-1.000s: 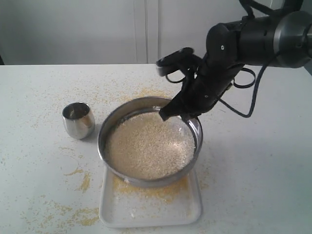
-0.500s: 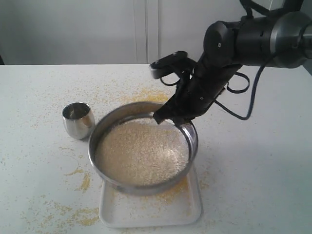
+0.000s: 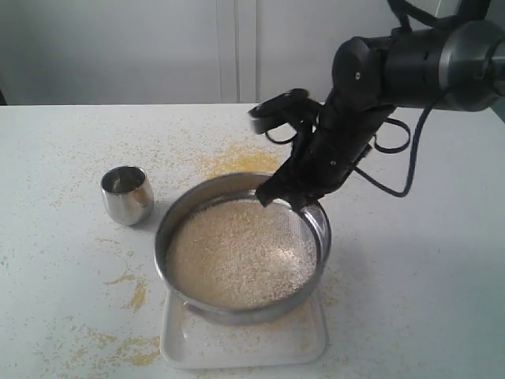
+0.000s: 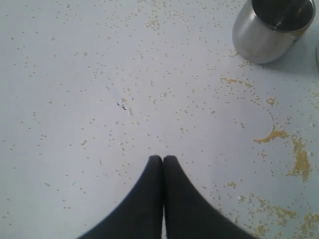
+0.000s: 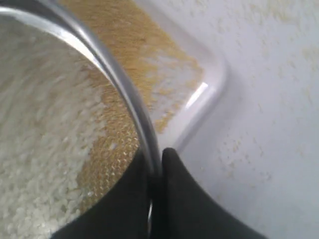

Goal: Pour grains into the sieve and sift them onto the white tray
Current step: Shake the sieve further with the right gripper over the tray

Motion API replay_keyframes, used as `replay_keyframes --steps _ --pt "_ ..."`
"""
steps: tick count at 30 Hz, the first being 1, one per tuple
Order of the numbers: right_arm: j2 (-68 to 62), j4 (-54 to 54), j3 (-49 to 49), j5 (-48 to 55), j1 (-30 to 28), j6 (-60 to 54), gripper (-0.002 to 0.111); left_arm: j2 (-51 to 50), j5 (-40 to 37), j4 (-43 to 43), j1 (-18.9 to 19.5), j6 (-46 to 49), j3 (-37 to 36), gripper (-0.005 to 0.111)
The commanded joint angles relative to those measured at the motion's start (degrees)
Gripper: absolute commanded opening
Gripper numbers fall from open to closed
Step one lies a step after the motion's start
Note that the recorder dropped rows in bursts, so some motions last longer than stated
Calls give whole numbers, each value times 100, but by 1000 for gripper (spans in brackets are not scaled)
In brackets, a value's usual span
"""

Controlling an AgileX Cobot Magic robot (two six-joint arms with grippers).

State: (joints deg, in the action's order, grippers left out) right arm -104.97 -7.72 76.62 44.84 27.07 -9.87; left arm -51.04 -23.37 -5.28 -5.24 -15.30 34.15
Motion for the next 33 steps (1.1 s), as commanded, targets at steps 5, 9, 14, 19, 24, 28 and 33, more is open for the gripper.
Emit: replay_keyframes --steps 5,9,14,19,24,28,33 --pt "73 308 33 -627 -328 2034 0 40 -30 52 25 5 -40 1" --pt "42 -1616 2 363 -73 -2619 0 40 -30 52 25 5 -40 1" --pt "107 -728 -35 -453 -484 987 0 40 -30 52 25 5 -40 1" --pt "92 -1611 97 648 -287 -2633 0 40 -30 52 25 5 -40 1" --pt "114 -1938 87 345 -324 -2164 0 40 -30 52 25 5 -40 1" --pt "88 -856 91 -305 -350 60 0 40 -30 52 25 5 -40 1" --pt "93 -1712 128 368 -193 -2275 0 40 -30 52 25 5 -40 1"
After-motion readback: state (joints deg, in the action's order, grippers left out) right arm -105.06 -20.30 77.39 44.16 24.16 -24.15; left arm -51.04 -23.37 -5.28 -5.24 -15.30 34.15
